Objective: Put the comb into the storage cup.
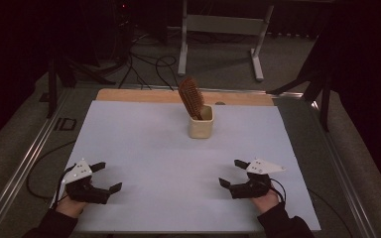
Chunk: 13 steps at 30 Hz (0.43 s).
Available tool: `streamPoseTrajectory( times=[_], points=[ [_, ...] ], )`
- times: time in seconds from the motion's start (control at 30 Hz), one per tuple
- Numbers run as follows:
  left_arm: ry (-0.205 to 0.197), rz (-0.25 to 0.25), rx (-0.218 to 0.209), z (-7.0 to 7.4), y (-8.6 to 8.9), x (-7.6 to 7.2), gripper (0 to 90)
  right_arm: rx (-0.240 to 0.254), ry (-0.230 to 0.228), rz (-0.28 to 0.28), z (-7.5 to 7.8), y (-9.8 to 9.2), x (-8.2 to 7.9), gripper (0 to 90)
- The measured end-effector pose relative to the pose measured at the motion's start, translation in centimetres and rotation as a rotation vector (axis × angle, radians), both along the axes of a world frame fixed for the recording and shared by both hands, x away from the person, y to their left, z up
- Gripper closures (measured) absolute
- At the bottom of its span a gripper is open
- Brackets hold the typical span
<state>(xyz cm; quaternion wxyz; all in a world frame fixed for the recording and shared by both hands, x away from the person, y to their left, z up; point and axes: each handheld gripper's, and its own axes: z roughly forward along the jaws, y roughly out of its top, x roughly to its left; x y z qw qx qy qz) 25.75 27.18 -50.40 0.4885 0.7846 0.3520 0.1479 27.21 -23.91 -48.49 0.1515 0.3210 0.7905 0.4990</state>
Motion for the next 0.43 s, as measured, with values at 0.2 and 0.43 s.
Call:
streamPoseTrajectory(
  times=[0.2,0.43],
  points=[
    [-0.006,-0.010,0.004,-0.01,-0.19,-0.09,0.0,-0.009,-0.001,0.009,-0.20,0.13,0.02,10.1],
    [-0.008,-0.020,0.001,0.12,-0.35,-0.20,0.0,-0.010,0.002,0.011,-0.26,0.19,0.03,10.1]
  ],
)
